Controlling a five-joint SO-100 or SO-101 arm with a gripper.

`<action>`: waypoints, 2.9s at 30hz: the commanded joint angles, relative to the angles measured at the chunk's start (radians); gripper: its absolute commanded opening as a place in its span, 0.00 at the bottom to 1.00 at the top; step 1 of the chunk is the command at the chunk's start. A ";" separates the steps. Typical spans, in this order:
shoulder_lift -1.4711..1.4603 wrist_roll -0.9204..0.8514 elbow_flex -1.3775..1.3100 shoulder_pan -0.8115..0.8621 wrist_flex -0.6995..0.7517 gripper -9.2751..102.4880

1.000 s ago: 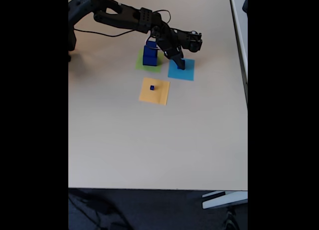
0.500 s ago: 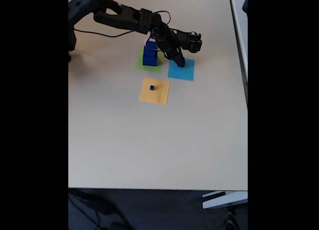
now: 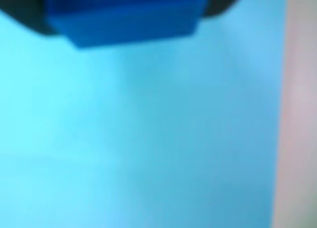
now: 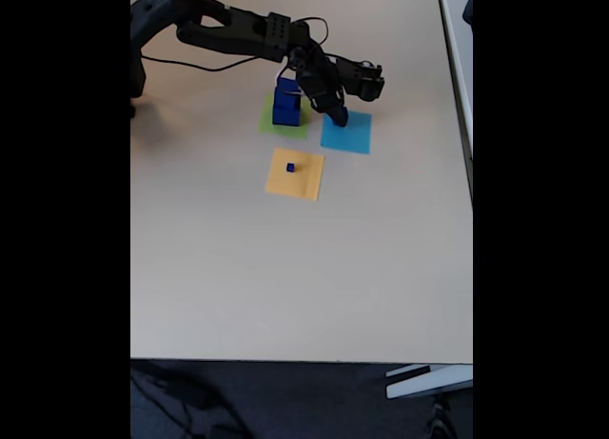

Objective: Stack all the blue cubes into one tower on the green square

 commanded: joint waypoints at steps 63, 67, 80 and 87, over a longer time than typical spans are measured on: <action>0.778 0.192 0.453 -0.014 0.284 0.13; 0.799 0.190 0.505 -0.009 0.259 0.13; 0.828 0.207 0.586 -0.012 0.230 0.13; 0.844 0.218 0.627 -0.008 0.230 0.13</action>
